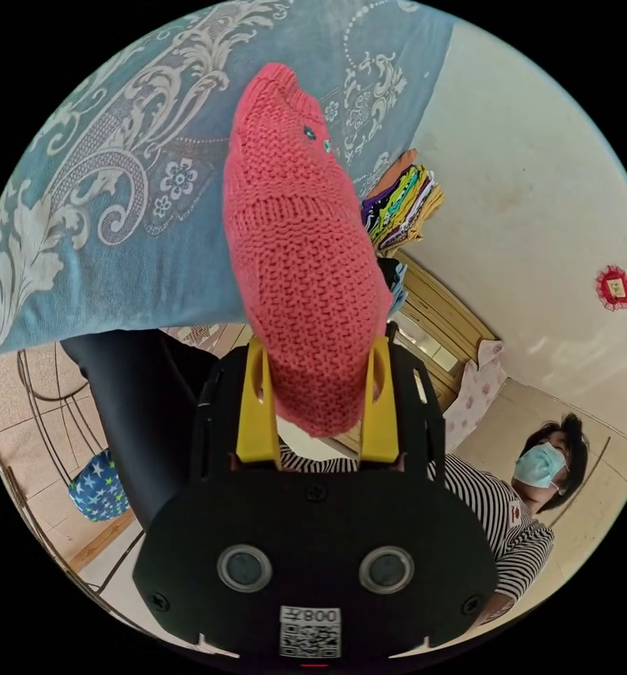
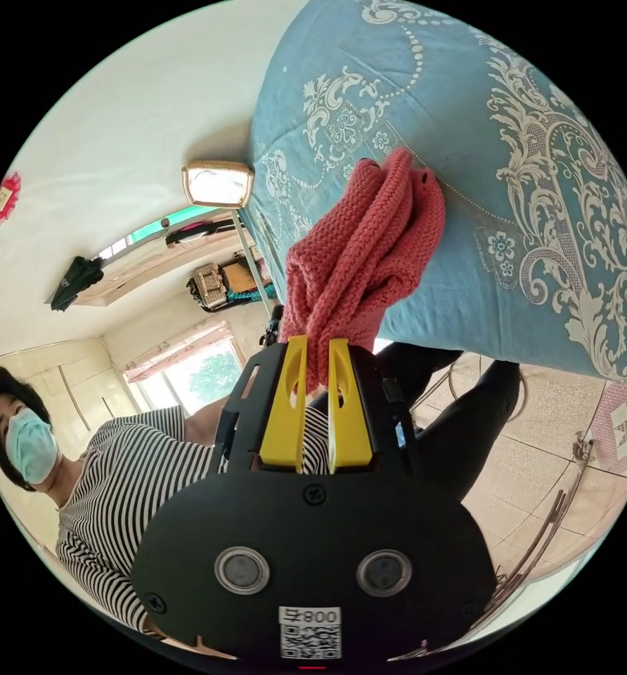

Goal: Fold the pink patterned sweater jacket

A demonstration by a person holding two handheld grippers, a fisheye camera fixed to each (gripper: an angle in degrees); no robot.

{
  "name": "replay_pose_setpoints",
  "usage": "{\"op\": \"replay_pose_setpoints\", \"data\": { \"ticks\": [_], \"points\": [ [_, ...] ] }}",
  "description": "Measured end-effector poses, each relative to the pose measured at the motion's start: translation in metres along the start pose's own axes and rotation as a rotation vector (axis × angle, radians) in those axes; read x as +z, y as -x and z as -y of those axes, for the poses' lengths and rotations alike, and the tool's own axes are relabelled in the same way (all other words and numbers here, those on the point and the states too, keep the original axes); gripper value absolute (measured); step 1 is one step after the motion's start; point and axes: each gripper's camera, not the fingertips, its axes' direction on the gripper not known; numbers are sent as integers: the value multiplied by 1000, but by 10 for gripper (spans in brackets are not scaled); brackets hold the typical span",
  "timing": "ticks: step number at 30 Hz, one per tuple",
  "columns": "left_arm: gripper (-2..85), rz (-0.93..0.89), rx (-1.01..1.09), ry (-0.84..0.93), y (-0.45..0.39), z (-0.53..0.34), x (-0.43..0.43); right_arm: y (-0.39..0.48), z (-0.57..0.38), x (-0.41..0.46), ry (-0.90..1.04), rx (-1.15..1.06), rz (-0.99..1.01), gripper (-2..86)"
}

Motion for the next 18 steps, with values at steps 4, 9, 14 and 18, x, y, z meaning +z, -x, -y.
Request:
{"op": "replay_pose_setpoints", "data": {
  "ticks": [4,9,14,18],
  "points": [
    [186,29,10,47,-55,-5,-2,10,-8,-42,-24,-47,-11,42],
    [182,63,47,69,-140,-12,5,9,-19,-98,-70,-94,12,40],
    [180,68,108,53,-221,-24,24,5,-31,-178,-125,-192,59,37],
    [180,86,194,5,-300,-39,54,0,-36,-244,-138,-290,77,37]
  ]
}}
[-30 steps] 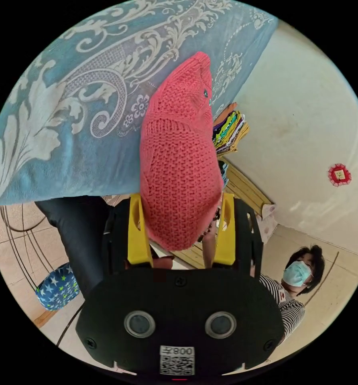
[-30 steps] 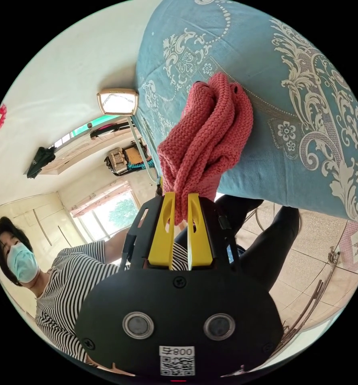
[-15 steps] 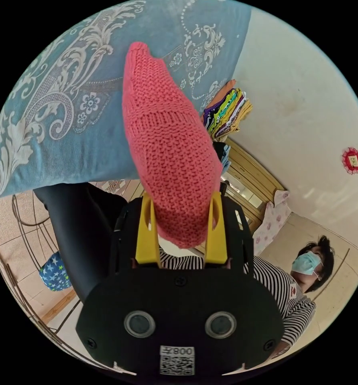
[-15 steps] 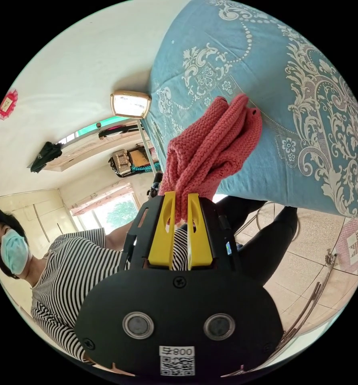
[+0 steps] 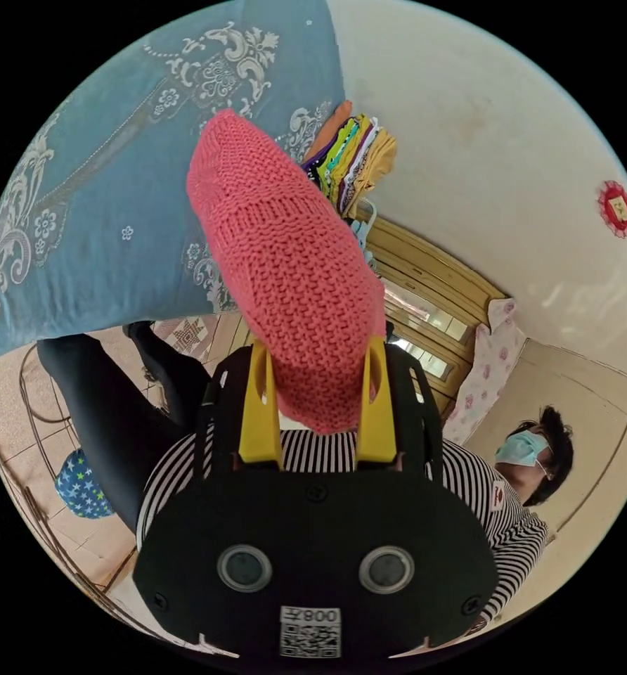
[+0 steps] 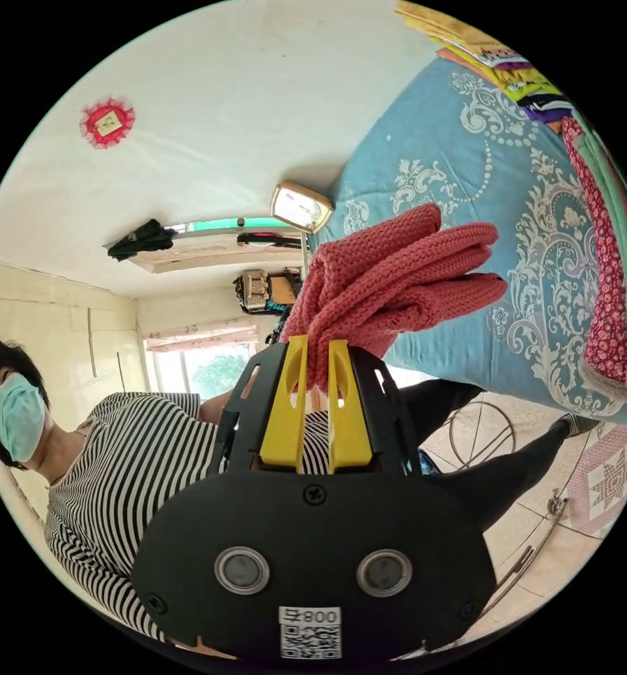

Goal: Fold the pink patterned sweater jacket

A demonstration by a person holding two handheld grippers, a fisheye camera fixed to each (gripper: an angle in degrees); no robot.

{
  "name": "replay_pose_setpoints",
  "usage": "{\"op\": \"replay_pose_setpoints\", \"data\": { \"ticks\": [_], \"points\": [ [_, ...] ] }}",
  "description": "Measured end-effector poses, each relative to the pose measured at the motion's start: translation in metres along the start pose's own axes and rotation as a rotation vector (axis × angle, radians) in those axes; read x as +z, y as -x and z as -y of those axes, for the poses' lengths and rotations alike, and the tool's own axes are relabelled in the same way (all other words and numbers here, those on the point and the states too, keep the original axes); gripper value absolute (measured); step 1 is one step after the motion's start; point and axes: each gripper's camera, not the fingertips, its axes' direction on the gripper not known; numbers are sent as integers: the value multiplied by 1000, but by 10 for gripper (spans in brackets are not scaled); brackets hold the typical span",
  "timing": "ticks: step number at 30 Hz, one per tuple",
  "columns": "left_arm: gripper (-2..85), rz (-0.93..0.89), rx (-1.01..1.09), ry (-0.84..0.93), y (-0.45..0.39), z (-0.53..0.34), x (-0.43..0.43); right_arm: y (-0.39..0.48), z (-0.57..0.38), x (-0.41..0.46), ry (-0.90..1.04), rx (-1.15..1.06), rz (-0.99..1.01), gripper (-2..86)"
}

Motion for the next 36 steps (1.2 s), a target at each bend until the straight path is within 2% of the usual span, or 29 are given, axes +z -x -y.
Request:
{"op": "replay_pose_setpoints", "data": {
  "ticks": [6,13,23,30,36],
  "points": [
    [180,24,126,-88,-123,-5,50,0,13,-125,23,-168,29,31],
    [179,16,215,-56,-244,24,104,-6,30,-265,-30,-266,-14,28],
    [179,64,380,99,-434,133,176,-45,83,-441,-214,-303,-83,32],
    [179,91,493,66,-571,203,271,-88,149,-597,-228,-403,-77,31],
    [179,56,507,60,-661,290,365,-128,223,-740,-238,-421,-154,33]
  ]
}}
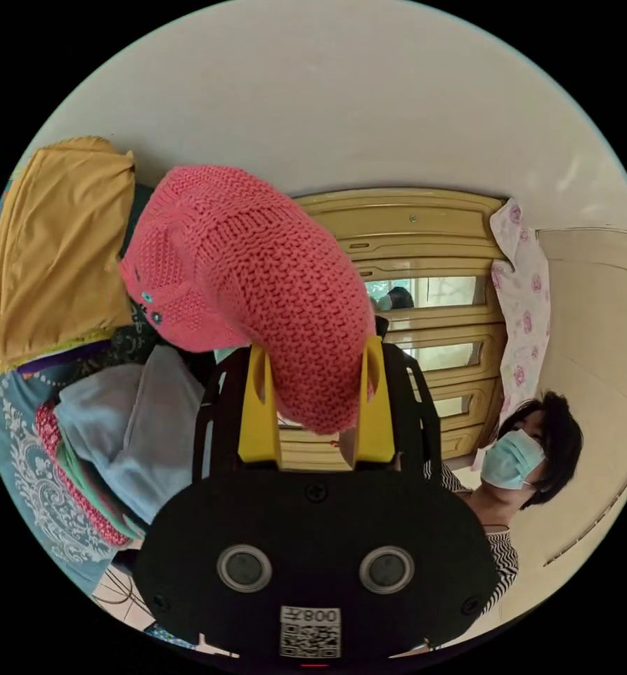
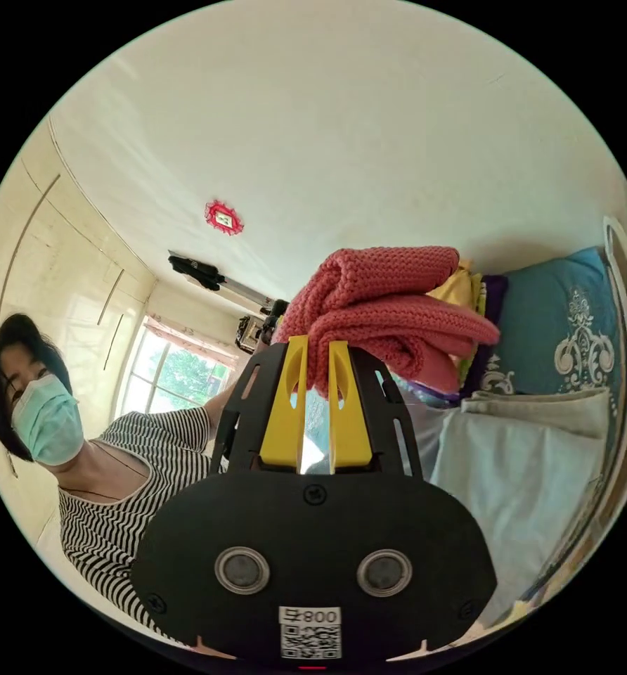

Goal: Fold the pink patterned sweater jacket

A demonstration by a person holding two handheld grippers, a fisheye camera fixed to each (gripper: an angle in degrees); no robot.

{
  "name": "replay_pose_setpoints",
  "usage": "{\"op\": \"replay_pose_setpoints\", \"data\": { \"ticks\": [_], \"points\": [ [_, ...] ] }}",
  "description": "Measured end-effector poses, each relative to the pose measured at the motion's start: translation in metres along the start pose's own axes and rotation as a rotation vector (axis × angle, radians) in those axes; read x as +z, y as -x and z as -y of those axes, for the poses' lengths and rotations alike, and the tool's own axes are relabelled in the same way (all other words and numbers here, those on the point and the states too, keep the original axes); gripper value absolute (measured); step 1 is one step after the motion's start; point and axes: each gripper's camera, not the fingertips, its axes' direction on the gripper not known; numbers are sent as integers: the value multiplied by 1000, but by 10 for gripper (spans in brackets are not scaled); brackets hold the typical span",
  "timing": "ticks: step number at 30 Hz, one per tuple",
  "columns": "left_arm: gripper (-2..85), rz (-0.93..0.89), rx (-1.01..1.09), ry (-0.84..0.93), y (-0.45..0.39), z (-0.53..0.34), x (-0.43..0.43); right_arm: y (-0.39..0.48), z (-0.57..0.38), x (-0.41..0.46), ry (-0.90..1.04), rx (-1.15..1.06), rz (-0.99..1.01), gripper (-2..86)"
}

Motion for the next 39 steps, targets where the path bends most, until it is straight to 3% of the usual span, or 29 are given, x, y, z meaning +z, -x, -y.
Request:
{"op": "replay_pose_setpoints", "data": {
  "ticks": [9,14,20,22,27,32,36,39],
  "points": [
    [179,38,118,-58,-61,156,79,-124,104,-115,-31,-27,-89,38],
    [182,119,123,-113,-47,185,114,-228,121,-131,55,58,-174,50],
    [144,418,-255,-5,54,167,161,-404,60,-112,218,530,-445,18],
    [125,378,-271,-24,59,157,161,-420,46,-112,228,543,-462,10],
    [122,321,-62,72,-6,144,144,-399,43,-127,193,360,-483,6],
    [143,373,131,20,-93,95,81,-308,26,-174,0,72,-515,27],
    [162,490,42,-1,-108,20,27,-253,-20,-178,-19,-16,-484,66],
    [172,456,-110,-21,-93,-42,-5,-223,-74,-160,34,-6,-442,76]
  ]
}}
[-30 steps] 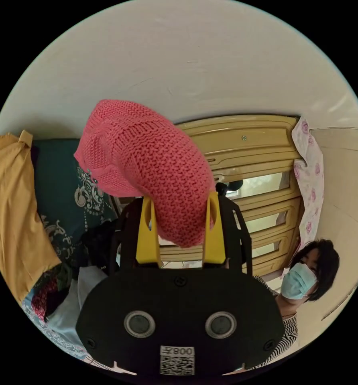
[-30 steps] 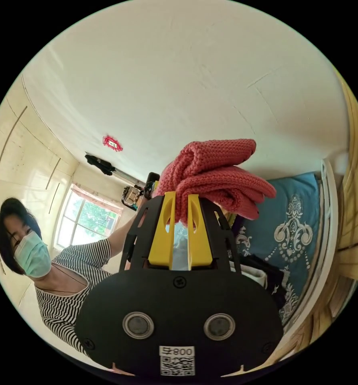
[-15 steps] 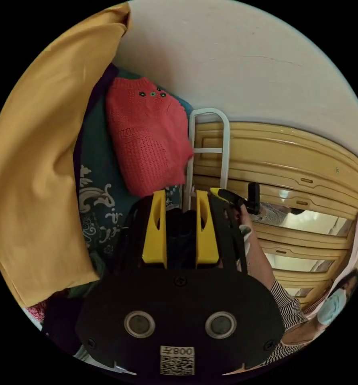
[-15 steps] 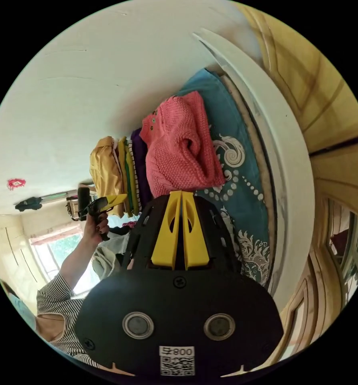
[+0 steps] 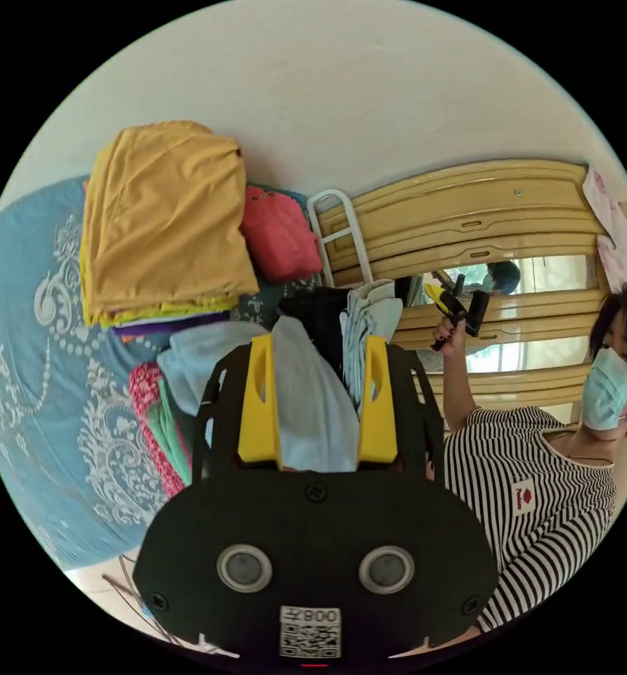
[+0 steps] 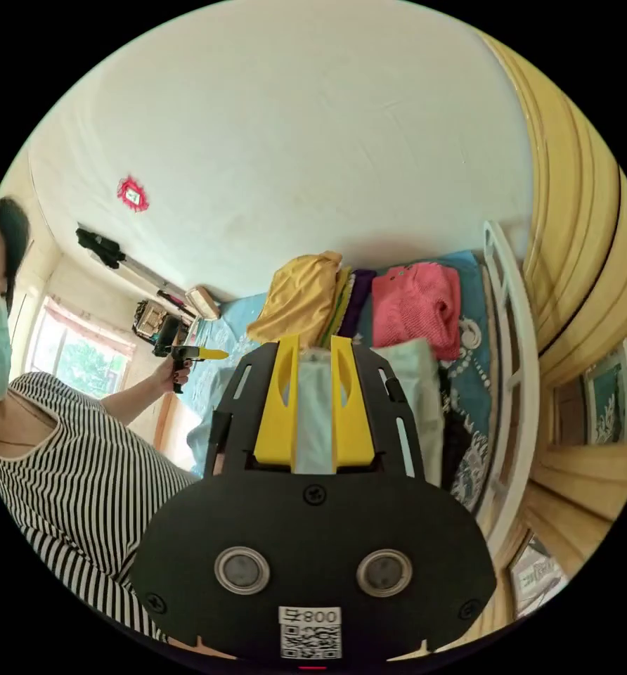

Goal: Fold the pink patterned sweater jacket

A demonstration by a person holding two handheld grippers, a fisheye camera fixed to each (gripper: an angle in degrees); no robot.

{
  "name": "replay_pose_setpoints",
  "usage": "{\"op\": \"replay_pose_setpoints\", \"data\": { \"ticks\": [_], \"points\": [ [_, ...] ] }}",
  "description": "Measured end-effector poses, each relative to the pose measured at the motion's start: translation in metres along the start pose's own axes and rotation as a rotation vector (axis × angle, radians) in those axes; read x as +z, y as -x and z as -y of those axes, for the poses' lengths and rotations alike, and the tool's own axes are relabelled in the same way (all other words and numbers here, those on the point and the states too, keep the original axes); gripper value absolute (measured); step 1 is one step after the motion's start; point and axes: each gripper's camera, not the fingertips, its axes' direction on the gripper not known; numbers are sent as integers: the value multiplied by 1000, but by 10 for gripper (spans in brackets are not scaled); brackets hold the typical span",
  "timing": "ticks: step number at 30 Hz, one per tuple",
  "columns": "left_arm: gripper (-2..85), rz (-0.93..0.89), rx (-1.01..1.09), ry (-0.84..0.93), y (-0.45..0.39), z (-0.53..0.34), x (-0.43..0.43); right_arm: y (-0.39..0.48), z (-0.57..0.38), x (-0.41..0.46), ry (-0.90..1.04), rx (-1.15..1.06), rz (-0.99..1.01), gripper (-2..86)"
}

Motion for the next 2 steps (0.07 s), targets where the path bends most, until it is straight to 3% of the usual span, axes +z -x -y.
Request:
{"op": "replay_pose_setpoints", "data": {
  "ticks": [2],
  "points": [
    [175,-46,-75,-1,18,-35,-9,20,-47,16,54,60,62,77]
  ]
}}
